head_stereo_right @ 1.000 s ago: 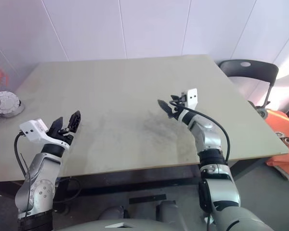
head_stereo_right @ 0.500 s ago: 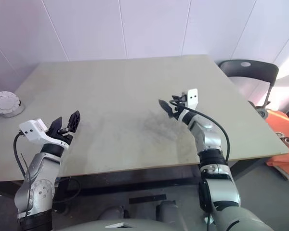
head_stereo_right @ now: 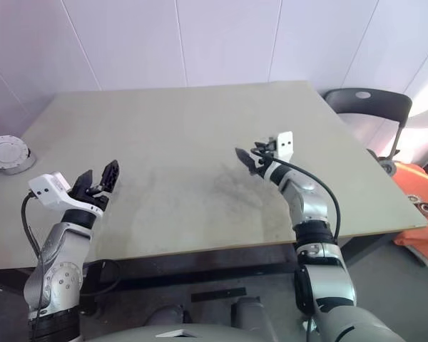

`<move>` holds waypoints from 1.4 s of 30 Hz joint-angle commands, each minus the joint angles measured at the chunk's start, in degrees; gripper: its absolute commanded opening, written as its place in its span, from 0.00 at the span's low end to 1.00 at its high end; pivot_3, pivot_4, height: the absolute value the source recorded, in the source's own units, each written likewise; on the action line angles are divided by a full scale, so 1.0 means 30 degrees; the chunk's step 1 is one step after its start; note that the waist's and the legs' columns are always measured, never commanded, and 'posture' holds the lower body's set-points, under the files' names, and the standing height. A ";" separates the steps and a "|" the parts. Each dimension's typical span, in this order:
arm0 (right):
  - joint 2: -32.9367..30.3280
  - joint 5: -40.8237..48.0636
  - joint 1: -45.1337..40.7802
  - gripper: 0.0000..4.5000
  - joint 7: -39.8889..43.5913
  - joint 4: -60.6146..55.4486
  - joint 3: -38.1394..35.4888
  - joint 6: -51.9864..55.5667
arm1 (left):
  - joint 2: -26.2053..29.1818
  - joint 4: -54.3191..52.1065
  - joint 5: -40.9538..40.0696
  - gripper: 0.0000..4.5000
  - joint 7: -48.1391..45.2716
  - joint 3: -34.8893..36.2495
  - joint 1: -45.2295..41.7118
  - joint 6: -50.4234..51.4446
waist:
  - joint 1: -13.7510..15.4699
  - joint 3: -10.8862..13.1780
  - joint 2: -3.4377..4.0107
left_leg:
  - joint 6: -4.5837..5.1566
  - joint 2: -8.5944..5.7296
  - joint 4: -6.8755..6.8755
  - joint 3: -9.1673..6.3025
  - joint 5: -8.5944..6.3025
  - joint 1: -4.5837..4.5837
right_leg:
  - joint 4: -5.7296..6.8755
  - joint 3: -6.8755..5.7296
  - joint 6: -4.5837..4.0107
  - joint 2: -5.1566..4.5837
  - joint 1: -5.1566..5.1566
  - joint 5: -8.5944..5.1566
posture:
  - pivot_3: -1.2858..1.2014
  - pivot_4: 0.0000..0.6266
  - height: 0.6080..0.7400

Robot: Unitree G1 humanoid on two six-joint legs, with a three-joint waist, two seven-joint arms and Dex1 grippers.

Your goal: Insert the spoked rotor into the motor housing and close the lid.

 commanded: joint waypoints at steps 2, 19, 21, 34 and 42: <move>-0.0148 0.0759 -0.0069 1.00 0.1375 -0.1499 0.0178 0.0858 | -0.0178 -0.0192 -0.1016 1.00 0.0191 0.0698 -0.0632 -0.0286 | 0.0007 0.0000 -0.0001 | 0.0000 0.0003 0.0000 -0.0002 0.0000 0.0000 | 0.0000 -0.0001 0.0000 0.0000 0.0000 0.0000 | 0.52 0.00 1.00; 0.0085 -0.0867 -0.1218 1.00 -0.1192 0.1434 -0.0178 -0.0921 | 0.0421 -0.0722 -0.0285 1.00 -0.0600 -0.0390 -0.0319 0.0110 | -0.0007 0.0001 0.0001 | 0.0000 -0.0010 0.0000 0.0001 0.0000 -0.0001 | -0.0003 0.0002 -0.0002 0.0002 0.0002 0.0000 | 0.52 0.00 1.00; 0.0082 -0.1251 -0.1311 1.00 -0.1566 0.1651 -0.0067 -0.1399 | 0.0620 -0.0722 0.0116 1.00 -0.0506 -0.0616 -0.0347 0.0152 | -0.0012 0.0001 0.0001 | 0.0000 -0.0010 0.0000 0.0002 0.0000 -0.0002 | -0.0002 0.0002 -0.0001 0.0001 0.0002 0.0000 | 0.52 0.00 1.00; -0.0434 -0.0902 -0.0937 1.00 0.0670 0.1263 0.0101 -0.1556 | 0.0856 -0.1227 0.0190 1.00 -0.0631 -0.0974 0.0324 0.0282 | -0.0006 0.0001 0.0002 | 0.0000 0.0003 -0.0001 0.0001 0.0000 0.0001 | -0.0003 0.0004 -0.0001 -0.0001 0.0001 0.0000 | 0.52 0.00 1.00; -0.0418 -0.0960 -0.0073 1.00 0.1383 -0.0041 0.0467 -0.0989 | 0.0879 -0.1519 0.0128 1.00 -0.0581 -0.0799 0.0912 0.0189 | -0.0012 0.0003 0.0003 | 0.0001 0.0005 -0.0002 0.0001 0.0000 0.0011 | 0.0000 0.0004 -0.0003 0.0000 0.0005 -0.0002 | 0.52 0.00 1.00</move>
